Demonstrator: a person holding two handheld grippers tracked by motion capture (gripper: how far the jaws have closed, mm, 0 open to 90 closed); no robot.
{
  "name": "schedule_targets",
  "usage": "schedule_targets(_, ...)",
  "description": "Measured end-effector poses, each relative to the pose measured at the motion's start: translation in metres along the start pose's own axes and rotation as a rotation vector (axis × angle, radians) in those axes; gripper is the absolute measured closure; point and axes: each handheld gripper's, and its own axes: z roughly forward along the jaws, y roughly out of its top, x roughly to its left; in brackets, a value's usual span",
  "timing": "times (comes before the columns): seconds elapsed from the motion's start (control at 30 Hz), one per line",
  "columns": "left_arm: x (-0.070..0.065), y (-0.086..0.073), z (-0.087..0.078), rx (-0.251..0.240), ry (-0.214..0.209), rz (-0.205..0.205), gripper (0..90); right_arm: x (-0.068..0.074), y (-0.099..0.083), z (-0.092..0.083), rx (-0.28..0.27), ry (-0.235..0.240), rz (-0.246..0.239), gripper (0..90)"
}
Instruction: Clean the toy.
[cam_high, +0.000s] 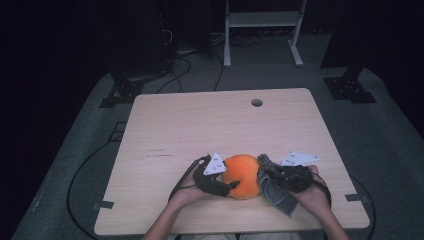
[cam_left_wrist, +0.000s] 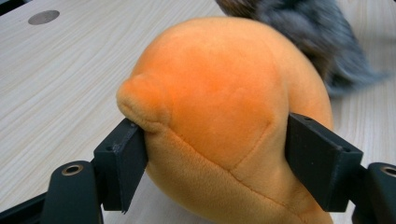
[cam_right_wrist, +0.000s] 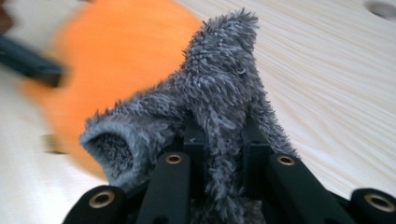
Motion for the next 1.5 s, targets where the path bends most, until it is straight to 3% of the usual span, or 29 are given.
schedule_targets(0.03, -0.001, -0.001, 0.001, 0.002, 0.003, 0.006, 25.5, 0.001, 0.004, -0.005, -0.041, 0.037, 0.019, 76.2)
schedule_targets(0.1, -0.001, -0.002, 0.001, 0.01, 0.006, 0.022, 26.0, 0.009, 0.011, -0.006, -0.068, 0.068, -0.003, 76.1)
schedule_targets(0.23, -0.001, -0.002, -0.001, 0.011, -0.003, 0.02, 26.1, 0.019, 0.015, 0.002, -0.056, 0.074, -0.049, 76.1)
schedule_targets(0.27, 0.001, 0.0, -0.003, 0.006, -0.02, 0.008, 25.3, 0.019, 0.013, 0.005, -0.05, 0.077, -0.046, 76.2)
schedule_targets(0.33, 0.008, 0.004, -0.009, -0.032, -0.049, -0.051, 15.0, 0.02, 0.008, 0.005, -0.046, 0.076, -0.05, 76.5)
schedule_targets(0.43, 0.008, 0.006, -0.008, -0.049, -0.034, -0.084, 13.7, 0.023, 0.008, 0.003, -0.051, 0.086, -0.069, 76.5)
schedule_targets(0.47, 0.006, 0.006, -0.004, -0.039, -0.036, -0.072, 18.5, 0.023, 0.008, 0.003, -0.048, 0.087, -0.075, 76.3)
schedule_targets(0.5, 0.002, 0.004, -0.002, -0.036, -0.015, -0.031, 21.5, 0.021, 0.008, 0.003, -0.046, 0.091, -0.067, 76.2)
schedule_targets(0.6, 0.001, 0.003, -0.001, -0.036, -0.008, -0.023, 25.1, 0.014, 0.006, 0.004, -0.045, 0.107, -0.034, 76.1)
schedule_targets(0.63, 0.0, 0.002, -0.002, -0.032, -0.003, -0.013, 25.6, 0.004, 0.002, 0.004, -0.023, 0.082, -0.007, 75.9)
schedule_targets(0.77, -0.002, 0.002, -0.002, -0.025, 0.002, 0.011, 27.4, -0.008, -0.002, 0.001, -0.005, 0.067, 0.037, 76.1)
schedule_targets(0.87, -0.005, 0.002, -0.001, -0.019, 0.012, 0.029, 28.3, -0.005, 0.003, -0.005, -0.039, 0.097, 0.036, 76.1)
schedule_targets(0.9, -0.006, 0.002, 0.0, -0.02, 0.017, 0.037, 29.4, 0.005, 0.011, -0.01, -0.075, 0.143, 0.02, 76.0)
schedule_targets(0.93, -0.006, 0.002, 0.0, -0.021, 0.017, 0.04, 29.4, 0.005, 0.011, -0.01, -0.075, 0.143, 0.02, 76.0)
schedule_targets(0.97, -0.007, 0.002, 0.0, -0.016, 0.019, 0.055, 30.1, 0.015, 0.018, -0.009, -0.093, 0.179, -0.015, 75.9)
schedule_targets(1.07, -0.008, 0.002, 0.0, -0.018, 0.014, 0.06, 30.8, 0.021, 0.019, -0.004, -0.078, 0.155, -0.042, 75.6)
schedule_targets(1.23, -0.009, 0.003, 0.001, -0.02, 0.01, 0.062, 31.3, 0.011, 0.009, 0.003, -0.06, 0.146, -0.001, 75.9)
schedule_targets(1.3, -0.007, 0.005, -0.001, -0.016, -0.01, 0.036, 28.7, 0.011, 0.007, 0.003, -0.052, 0.142, -0.003, 76.0)
schedule_targets(1.37, 0.0, 0.008, -0.002, -0.016, -0.029, -0.049, 17.1, 0.015, 0.007, 0.003, -0.048, 0.126, -0.027, 76.1)
schedule_targets(1.43, 0.003, 0.007, 0.001, 0.0, -0.043, -0.102, 9.3, 0.017, 0.008, 0.003, -0.046, 0.118, -0.04, 76.2)
schedule_targets(1.47, 0.003, 0.005, 0.004, -0.001, -0.067, -0.115, 14.6, 0.017, 0.008, 0.003, -0.046, 0.122, -0.039, 76.1)
schedule_targets(1.5, 0.001, 0.004, 0.006, -0.015, -0.066, -0.107, 14.6, 0.017, 0.008, 0.003, -0.046, 0.122, -0.039, 76.1)
